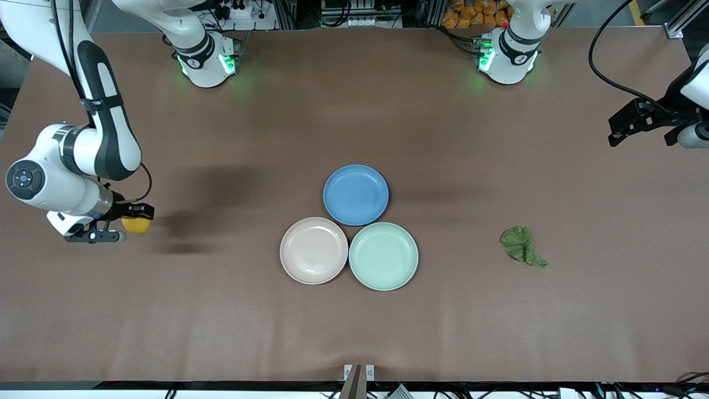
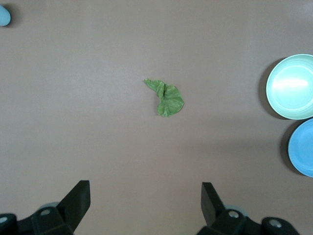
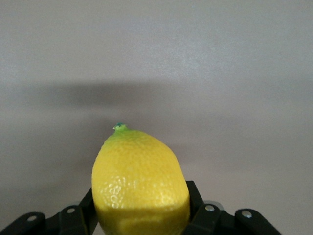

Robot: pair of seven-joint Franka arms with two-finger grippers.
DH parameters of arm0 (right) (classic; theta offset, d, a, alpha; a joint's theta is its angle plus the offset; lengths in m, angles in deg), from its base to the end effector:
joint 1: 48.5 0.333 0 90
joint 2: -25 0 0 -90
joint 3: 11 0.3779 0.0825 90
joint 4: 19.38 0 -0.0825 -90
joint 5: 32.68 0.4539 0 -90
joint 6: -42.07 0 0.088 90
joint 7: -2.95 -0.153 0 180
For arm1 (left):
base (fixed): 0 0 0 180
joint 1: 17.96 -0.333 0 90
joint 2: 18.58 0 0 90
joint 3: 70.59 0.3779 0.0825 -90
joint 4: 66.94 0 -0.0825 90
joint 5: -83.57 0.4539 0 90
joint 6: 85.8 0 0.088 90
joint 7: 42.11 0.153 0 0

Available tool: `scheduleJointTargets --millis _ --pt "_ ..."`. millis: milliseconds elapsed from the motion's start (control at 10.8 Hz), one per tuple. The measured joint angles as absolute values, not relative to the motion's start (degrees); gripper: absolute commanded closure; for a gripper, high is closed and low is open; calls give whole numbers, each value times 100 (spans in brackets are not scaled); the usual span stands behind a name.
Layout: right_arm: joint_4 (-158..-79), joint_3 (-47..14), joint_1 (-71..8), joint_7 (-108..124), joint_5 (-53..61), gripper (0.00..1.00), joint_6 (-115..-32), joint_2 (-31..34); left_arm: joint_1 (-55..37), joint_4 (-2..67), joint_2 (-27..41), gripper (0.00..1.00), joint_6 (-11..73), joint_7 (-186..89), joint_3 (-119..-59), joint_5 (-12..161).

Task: Pick lemon and lettuce from plates
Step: 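Lower the lemon onto the table and open the right gripper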

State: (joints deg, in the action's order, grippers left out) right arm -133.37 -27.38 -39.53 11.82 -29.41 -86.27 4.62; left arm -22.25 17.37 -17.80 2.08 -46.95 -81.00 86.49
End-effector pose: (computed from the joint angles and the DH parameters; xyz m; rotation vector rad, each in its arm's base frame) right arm 0.6591 -0.0790 0.2476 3.0953 0.0009 -0.1495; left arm 0.6254 -0.0582 0.6826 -3.0968 0.0296 -0.0826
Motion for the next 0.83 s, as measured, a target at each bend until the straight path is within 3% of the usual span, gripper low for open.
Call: scheduleJointTargets --millis 646,738,831 --pt "-13606 -2682 -3709 1165 -2709 94 -9370 109 -2225 1768 -1780 0 208 -4695 -8133 8646" --pt "-13606 -2684 -3711 1165 -2708 71 -9379 76 -2225 1768 -1780 0 208 -4695 -8133 8646" --pt "-13610 -2687 -3712 1165 -2708 1 -9379 51 -2225 1769 -1780 0 208 -4695 -8133 8646"
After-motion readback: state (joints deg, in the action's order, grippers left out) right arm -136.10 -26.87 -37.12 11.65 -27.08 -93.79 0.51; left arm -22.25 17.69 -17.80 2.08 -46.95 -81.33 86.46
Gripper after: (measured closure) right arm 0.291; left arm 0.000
